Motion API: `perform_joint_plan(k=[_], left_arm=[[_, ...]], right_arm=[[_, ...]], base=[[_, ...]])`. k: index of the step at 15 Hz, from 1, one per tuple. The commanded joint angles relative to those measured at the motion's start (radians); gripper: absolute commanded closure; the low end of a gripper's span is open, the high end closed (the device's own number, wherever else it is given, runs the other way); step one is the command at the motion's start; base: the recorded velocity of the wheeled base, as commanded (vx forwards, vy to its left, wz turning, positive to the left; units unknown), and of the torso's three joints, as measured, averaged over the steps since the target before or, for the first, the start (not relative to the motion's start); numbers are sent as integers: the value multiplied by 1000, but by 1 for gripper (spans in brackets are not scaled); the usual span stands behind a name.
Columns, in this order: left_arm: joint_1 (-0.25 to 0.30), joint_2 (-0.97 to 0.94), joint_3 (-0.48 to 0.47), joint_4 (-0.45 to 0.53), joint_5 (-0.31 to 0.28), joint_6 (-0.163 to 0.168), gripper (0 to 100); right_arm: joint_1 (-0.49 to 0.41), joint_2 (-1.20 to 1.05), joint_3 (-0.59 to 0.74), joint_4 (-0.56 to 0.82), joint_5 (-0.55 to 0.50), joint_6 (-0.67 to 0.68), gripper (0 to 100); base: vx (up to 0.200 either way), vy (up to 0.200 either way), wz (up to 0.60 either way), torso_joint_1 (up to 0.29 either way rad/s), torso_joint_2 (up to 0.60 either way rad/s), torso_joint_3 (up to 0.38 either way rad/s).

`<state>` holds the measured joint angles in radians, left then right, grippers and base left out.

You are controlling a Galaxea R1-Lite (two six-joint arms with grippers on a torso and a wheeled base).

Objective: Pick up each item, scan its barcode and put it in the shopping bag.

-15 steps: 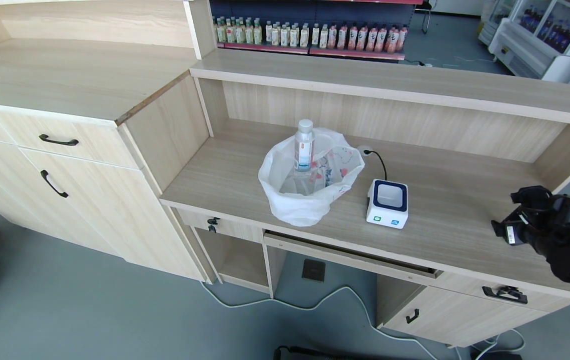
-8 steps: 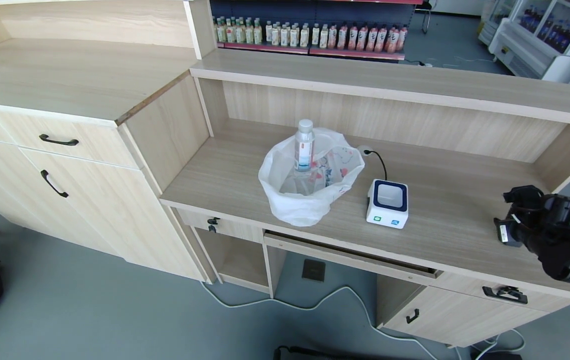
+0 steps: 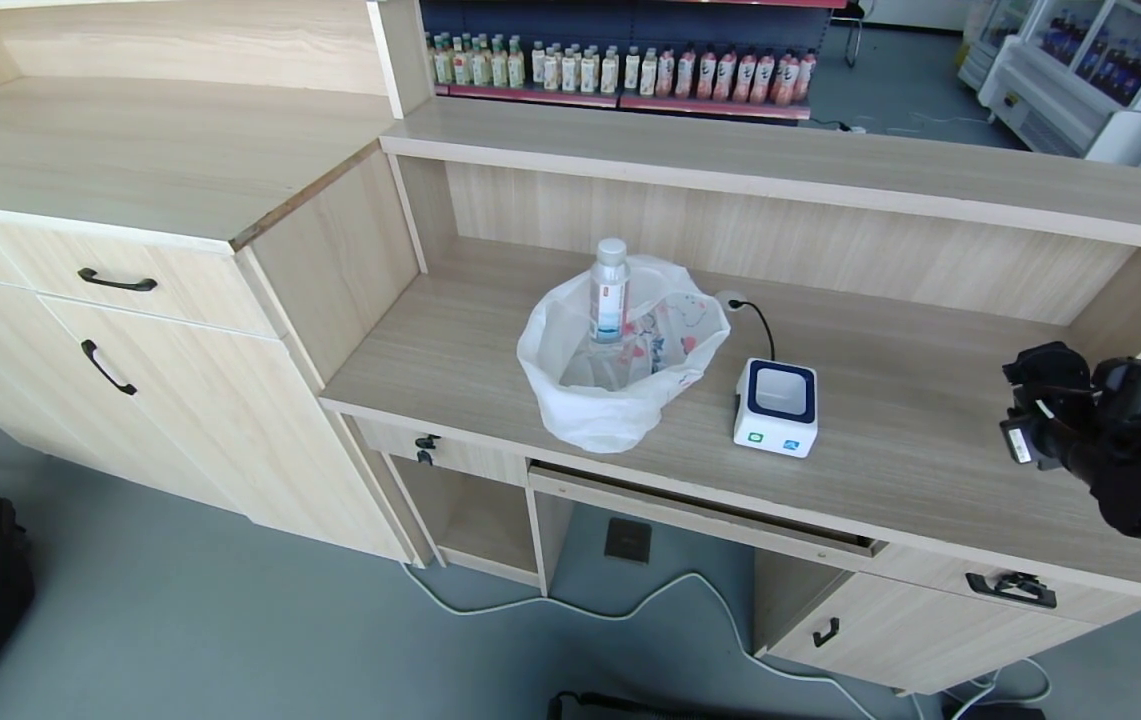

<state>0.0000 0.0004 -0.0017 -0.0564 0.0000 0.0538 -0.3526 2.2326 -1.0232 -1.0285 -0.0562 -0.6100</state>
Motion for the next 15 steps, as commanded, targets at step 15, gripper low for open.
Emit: perform_joint_plan(k=[15], left_arm=[[0,0,0,0,0,0,0]], right_arm=[[768,-984,607,36,460,-1518,100]], base=[[0,0,0,0,0,0]])
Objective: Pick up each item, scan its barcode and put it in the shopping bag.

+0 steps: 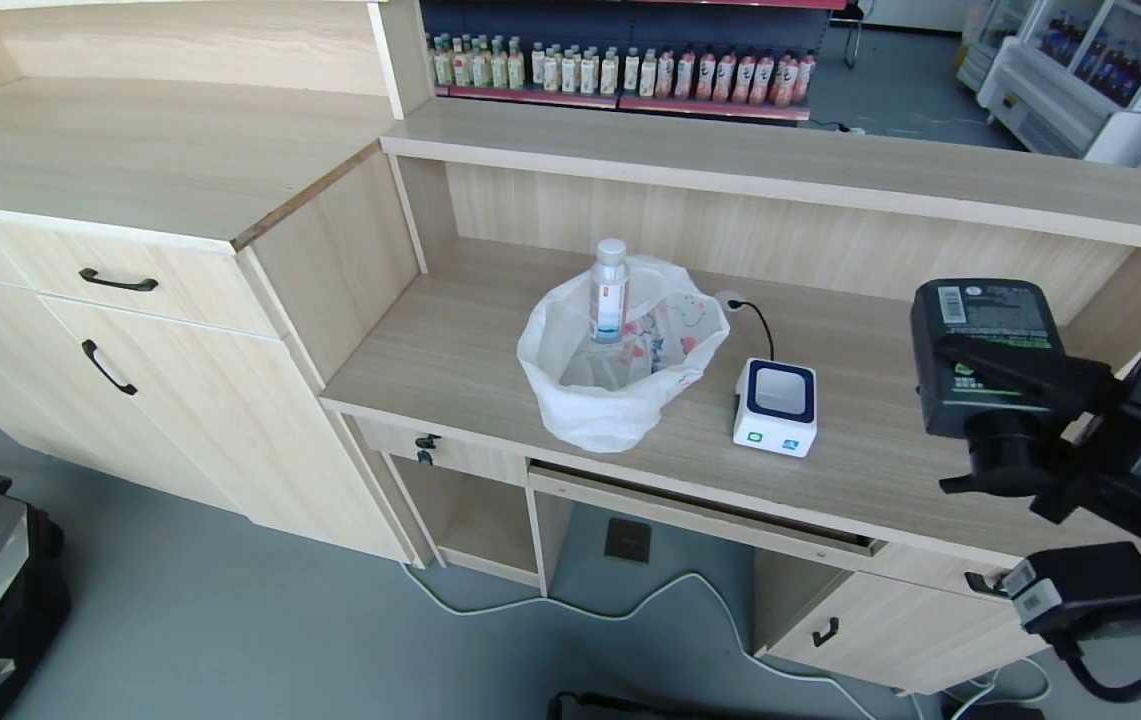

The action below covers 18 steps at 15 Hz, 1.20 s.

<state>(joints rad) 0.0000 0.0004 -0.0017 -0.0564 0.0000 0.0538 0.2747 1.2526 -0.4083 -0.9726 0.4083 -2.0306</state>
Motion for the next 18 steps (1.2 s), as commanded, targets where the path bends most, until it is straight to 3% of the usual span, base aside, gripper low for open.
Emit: perform_joint_plan(k=[1,4,6,10,16,18], left_arm=[[0,0,0,0,0,0,0],[0,0,0,0,0,0,0],[0,0,0,0,0,0,0],[0,0,0,0,0,0,0],[0,0,0,0,0,0,0],[0,0,0,0,0,0,0]], right_arm=[[209,2,-4,-31,-6,-171,100],[436,13,-12,-55,4,-390,100],[491,45,-17,-69,24,-413,100],[558,-7,-37,-74,55,-453,100],[567,-30,-17,-69,112,-454,100],[567,-41,-17,-12,170,-451,100]], base=[[0,0,0,0,0,0],[0,0,0,0,0,0],[0,0,0,0,0,0],[0,0,0,0,0,0],[0,0,0,0,0,0],[0,0,0,0,0,0]])
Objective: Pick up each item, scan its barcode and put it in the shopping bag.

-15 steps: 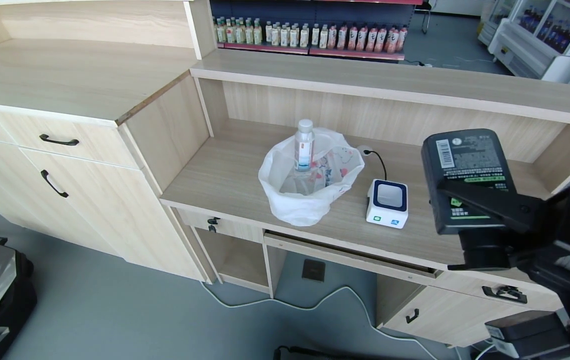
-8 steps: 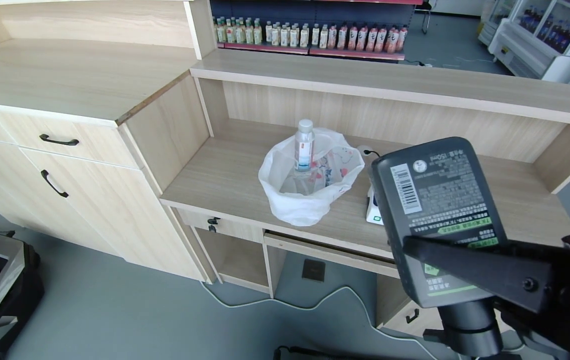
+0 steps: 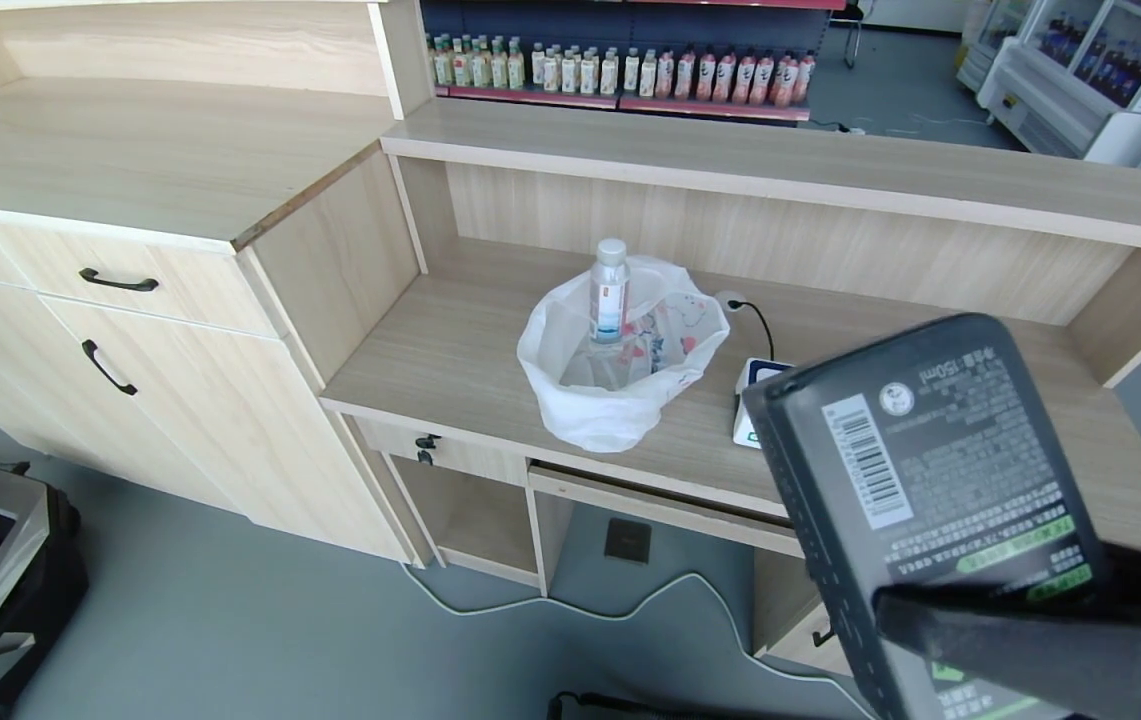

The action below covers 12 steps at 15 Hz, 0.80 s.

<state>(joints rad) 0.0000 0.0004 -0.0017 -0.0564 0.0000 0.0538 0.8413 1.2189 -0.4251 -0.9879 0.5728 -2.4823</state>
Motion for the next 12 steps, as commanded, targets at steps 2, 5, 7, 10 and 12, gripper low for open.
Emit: perform_joint_plan(k=[2,5,7,10,12], left_arm=[[0,0,0,0,0,0,0],[0,0,0,0,0,0,0],[0,0,0,0,0,0,0],[0,0,0,0,0,0,0],[0,0,0,0,0,0,0]], right_arm=[[5,-45,0,97,24,-6,100],[4,-56,-1,101,33,-7,100],[5,-61,2,103,36,-7,100],[2,-62,2,101,36,-7,100],[1,-65,3,103,42,-6,100]], base=[[0,0,0,0,0,0],[0,0,0,0,0,0],[0,0,0,0,0,0],[0,0,0,0,0,0],[0,0,0,0,0,0]])
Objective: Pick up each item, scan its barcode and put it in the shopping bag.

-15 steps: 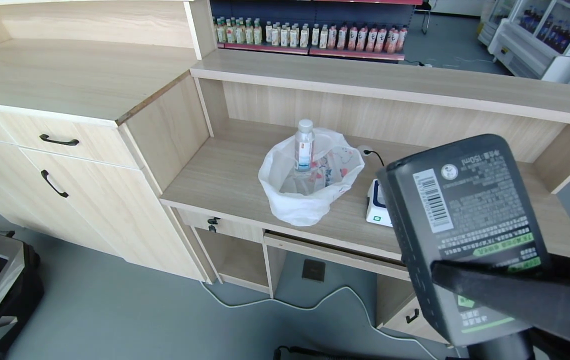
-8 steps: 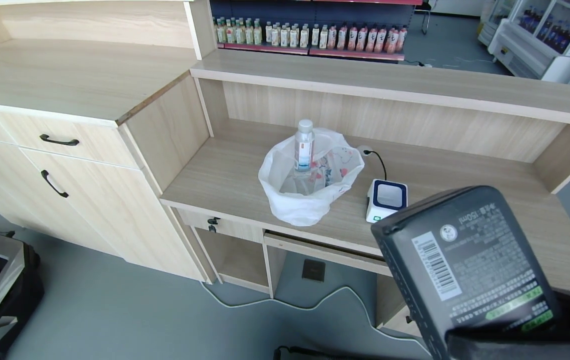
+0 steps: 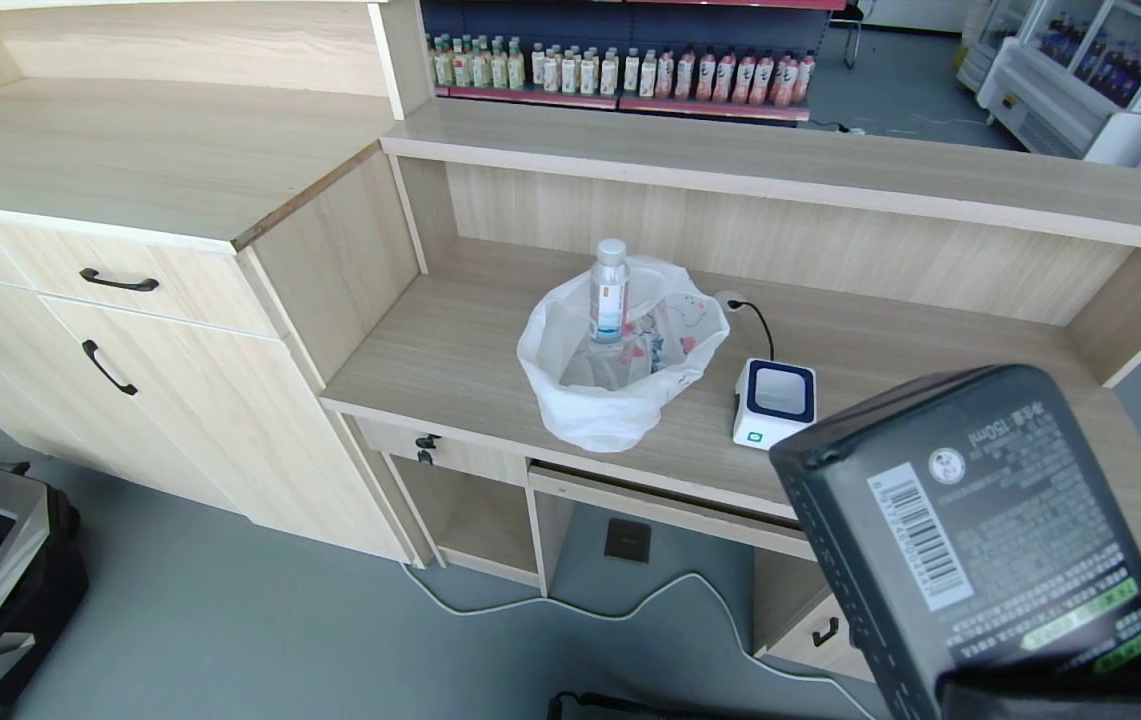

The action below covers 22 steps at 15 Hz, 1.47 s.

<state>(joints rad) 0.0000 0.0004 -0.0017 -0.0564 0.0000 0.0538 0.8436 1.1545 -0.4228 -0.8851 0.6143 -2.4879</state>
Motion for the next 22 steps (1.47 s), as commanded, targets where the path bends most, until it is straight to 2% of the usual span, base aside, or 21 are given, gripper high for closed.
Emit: perform_joint_plan(k=[1,10,11,12,13,14,15,16,18,19,20,21,22], left_arm=[[0,0,0,0,0,0,0],[0,0,0,0,0,0,0],[0,0,0,-2,0,0,0],[0,0,0,0,0,0,0],[0,0,0,0,0,0,0],[0,0,0,0,0,0,0],[0,0,0,0,0,0,0],[0,0,0,0,0,0,0],[0,0,0,0,0,0,0],[0,0,0,0,0,0,0],[0,0,0,0,0,0,0],[0,0,0,0,0,0,0],[0,0,0,0,0,0,0]], right_arm=[[-5,-1,1,0,2,1,100],[-9,-16,6,2,9,9,100],[-38,-24,1,-2,7,49,100],[-120,-27,-11,-17,-22,135,100],[-262,-29,-21,-31,-143,328,100],[-363,-41,4,-34,-309,575,100],[-442,-79,56,-34,-488,880,100],[-500,-85,67,-25,-659,1101,100],[-660,-39,62,-32,-886,1376,100],[-776,-24,68,-20,-1015,1465,100],[-836,-24,75,-3,-1101,1477,100],[-986,-44,73,124,-1334,1509,100],[-1063,-75,71,224,-1436,1587,100]], base=[[0,0,0,0,0,0],[0,0,0,0,0,0],[0,0,0,0,0,0],[0,0,0,0,0,0],[0,0,0,0,0,0],[0,0,0,0,0,0],[0,0,0,0,0,0],[0,0,0,0,0,0],[0,0,0,0,0,0],[0,0,0,0,0,0],[0,0,0,0,0,0],[0,0,0,0,0,0],[0,0,0,0,0,0]])
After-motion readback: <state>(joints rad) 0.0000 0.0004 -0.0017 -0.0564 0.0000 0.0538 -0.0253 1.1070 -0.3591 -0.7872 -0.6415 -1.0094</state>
